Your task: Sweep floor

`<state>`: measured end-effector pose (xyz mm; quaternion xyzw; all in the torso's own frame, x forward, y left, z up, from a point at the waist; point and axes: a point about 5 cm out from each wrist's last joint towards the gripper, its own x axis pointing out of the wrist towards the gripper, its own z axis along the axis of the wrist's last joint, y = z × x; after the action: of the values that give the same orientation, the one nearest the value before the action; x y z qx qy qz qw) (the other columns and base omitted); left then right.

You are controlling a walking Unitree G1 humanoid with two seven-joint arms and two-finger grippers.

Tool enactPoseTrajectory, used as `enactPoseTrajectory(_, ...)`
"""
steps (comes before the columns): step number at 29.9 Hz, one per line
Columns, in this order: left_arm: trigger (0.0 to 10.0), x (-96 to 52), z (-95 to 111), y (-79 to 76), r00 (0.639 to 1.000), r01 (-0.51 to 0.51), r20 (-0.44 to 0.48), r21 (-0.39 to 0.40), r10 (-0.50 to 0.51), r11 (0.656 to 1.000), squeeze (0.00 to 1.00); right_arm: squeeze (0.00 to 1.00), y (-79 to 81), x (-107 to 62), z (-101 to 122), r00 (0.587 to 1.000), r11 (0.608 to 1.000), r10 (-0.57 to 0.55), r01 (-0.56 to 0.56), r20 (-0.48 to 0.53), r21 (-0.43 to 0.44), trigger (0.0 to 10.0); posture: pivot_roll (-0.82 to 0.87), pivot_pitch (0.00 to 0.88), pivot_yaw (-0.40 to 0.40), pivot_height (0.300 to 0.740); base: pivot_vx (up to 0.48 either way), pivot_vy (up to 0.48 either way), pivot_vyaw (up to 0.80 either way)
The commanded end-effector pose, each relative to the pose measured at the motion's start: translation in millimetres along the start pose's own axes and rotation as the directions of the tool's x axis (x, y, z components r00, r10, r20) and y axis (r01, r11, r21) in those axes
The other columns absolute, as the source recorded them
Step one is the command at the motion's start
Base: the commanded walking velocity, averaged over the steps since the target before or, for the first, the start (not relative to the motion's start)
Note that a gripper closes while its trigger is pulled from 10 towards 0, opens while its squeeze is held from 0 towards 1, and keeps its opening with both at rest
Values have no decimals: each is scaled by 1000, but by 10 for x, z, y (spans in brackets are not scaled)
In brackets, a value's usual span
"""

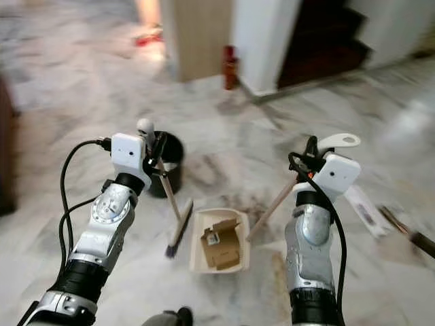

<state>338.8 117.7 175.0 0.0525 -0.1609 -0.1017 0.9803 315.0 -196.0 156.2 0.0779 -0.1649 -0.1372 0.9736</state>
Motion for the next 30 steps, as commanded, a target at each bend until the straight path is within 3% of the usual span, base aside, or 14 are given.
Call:
enactPoseTrajectory(1,10000,22,93,-28,999,2,42,8,-3,1000,0,0,-26,17,90,999,1000,-11,10,40,22,10000,92,136,-40,740,0,0,800)
enactPoseTrajectory(8,10000,18,82,-25,999,1,36,10,-1,1000,0,0,-11,20,80,999,1000,-1,0,32,30,10000,93,137,-42,740,0,0,800)
enactPoseTrajectory(19,10000,7,93,-4,999,-10,45,15,9,1000,0,0,4,28,70,1000,998,2,-3,24,64,10000,95,136,-44,740,0,0,0)
enactPoseTrajectory(30,10000,8,85,3,999,-19,39,30,17,999,0,0,42,28,61,999,999,34,-34,16,34,10000,96,136,-45,740,0,0,36)
